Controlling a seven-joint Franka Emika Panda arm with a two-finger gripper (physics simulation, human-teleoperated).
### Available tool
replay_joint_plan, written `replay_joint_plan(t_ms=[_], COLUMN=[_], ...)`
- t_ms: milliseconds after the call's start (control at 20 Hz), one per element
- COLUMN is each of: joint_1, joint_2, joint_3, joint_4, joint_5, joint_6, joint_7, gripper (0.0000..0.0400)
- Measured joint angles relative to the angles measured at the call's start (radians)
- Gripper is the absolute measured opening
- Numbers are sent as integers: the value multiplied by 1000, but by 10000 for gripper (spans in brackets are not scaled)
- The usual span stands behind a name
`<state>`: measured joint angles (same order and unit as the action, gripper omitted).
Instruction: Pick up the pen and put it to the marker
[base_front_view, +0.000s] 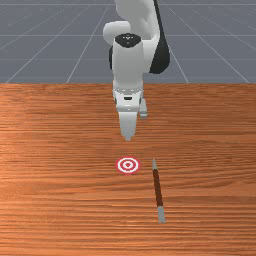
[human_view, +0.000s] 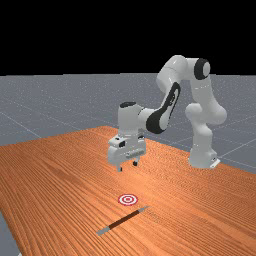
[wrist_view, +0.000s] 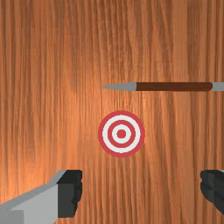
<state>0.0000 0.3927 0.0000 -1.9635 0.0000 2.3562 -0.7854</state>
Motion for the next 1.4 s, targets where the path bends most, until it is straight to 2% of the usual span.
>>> replay_joint_plan(t_ms=[50, 100, 150, 250, 300, 350, 400, 500, 700, 1300, 1400], joint_1=[0, 0, 0, 0, -1, -2, -2, 2, 14, 21, 14], joint_2=[0, 0, 0, 0, 7, 10, 13, 11, 14, 8, -2], joint_3=[0, 0, 0, 0, 0, -1, -1, 0, 5, -4, 2], joint_4=[0, 0, 0, 0, 15, 17, 17, 9, 11, -10, -31], joint_5=[0, 0, 0, 0, 0, 0, 0, -1, -1, -22, -7], joint_6=[0, 0, 0, 0, -26, -25, -22, -10, -8, 12, 33], joint_7=[0, 0, 0, 0, -3, -3, -3, 7, 23, 34, 20], gripper=[243, 148, 90, 33, 177, 265, 318, 370, 396, 400, 400])
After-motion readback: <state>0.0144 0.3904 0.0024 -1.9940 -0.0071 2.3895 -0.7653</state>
